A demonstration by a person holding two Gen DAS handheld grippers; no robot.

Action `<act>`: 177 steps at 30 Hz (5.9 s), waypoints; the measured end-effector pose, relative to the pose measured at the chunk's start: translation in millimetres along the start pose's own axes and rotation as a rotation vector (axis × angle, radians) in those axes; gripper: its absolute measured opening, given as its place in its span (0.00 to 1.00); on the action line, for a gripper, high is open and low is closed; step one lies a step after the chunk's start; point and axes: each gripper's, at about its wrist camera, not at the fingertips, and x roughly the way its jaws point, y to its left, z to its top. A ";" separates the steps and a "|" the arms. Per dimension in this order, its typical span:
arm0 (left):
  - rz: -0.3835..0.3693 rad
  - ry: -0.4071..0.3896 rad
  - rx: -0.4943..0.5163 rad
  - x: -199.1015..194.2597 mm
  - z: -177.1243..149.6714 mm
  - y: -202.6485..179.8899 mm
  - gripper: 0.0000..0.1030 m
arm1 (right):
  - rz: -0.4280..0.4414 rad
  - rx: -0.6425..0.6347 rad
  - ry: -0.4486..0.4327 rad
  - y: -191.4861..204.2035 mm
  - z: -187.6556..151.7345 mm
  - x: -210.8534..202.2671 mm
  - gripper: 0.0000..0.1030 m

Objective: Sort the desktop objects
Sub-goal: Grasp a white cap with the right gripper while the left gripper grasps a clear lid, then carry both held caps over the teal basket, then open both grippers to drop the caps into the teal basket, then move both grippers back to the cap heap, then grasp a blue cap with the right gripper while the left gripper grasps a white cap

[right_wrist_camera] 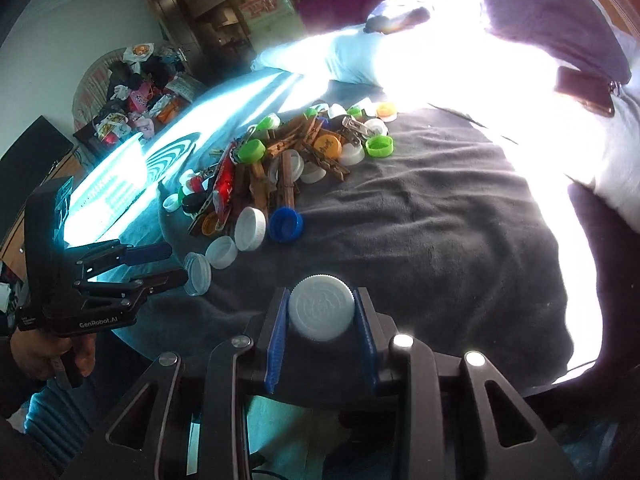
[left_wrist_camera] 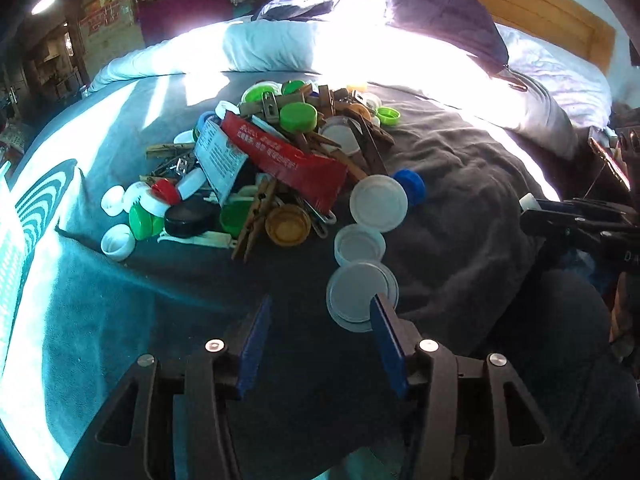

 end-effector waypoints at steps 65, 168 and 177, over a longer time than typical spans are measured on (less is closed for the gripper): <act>0.480 -0.167 -0.430 -235.2 54.7 354.5 0.40 | 0.243 -0.463 -0.196 372.6 250.7 58.8 0.30; 0.038 0.125 -0.133 -15.9 4.3 46.6 0.80 | -0.145 -0.259 0.114 23.0 48.9 84.0 0.28; -0.010 0.082 -0.108 30.1 15.7 16.4 0.67 | -0.114 -0.107 0.076 -8.4 43.4 67.3 0.28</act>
